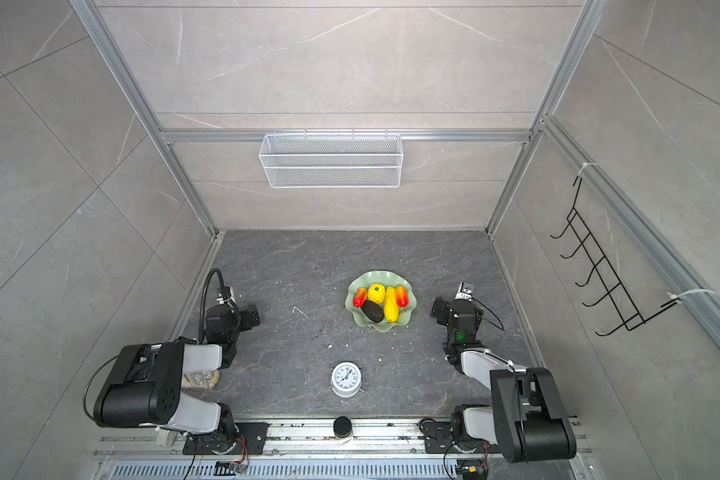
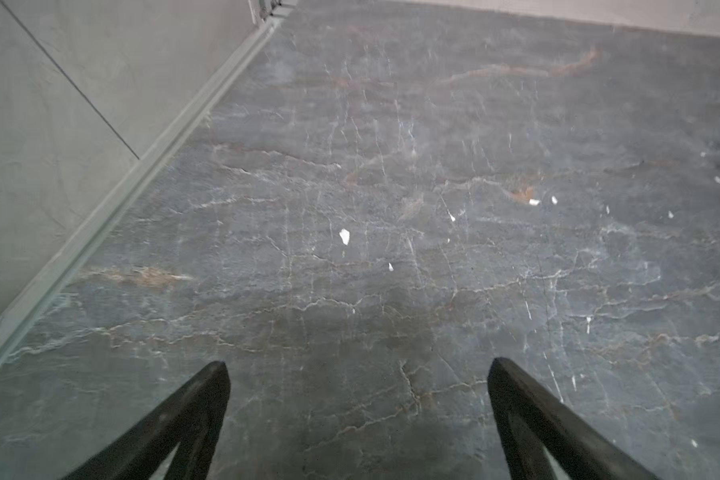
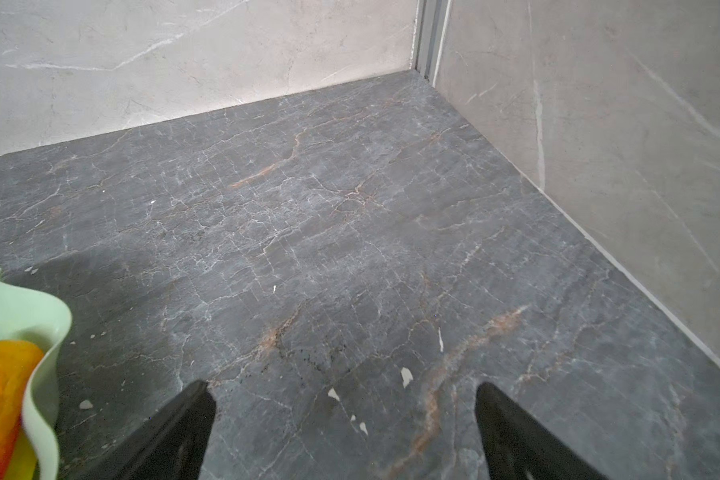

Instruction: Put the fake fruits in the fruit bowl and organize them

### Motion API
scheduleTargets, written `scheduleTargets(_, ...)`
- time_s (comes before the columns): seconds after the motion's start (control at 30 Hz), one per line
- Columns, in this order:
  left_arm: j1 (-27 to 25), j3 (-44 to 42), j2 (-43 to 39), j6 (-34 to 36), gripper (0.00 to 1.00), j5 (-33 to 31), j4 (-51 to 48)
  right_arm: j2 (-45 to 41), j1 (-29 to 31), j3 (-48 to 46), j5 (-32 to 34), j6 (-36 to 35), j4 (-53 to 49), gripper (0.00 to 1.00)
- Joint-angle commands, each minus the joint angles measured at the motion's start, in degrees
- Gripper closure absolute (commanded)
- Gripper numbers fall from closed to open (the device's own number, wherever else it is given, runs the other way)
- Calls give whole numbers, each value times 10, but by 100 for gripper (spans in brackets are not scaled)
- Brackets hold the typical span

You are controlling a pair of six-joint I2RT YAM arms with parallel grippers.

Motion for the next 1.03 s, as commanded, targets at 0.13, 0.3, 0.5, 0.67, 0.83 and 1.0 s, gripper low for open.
scheduleTargets(0.13,6,17,-2,17,0,23,55,108,6,4,-54,-53,166,1)
scheduleTargets(0.3,5,16,-2,18,0,21,56,108,7,5,-55,-56,162,0)
scheduleTargets(0.5,5,16,-2,19,0,21,56,108,10,5,-66,-63,163,0)
scheduleTargets(0.67,5,17,-2,18,0,20,56,107,21,8,-83,-80,157,0)
scheduleTargets(0.83,4,16,-2,19,0,20,56,112,15,13,-101,-78,151,0)
scheduleTargets(1.0,5,16,-2,19,0,20,55,111,14,12,-103,-78,152,0)
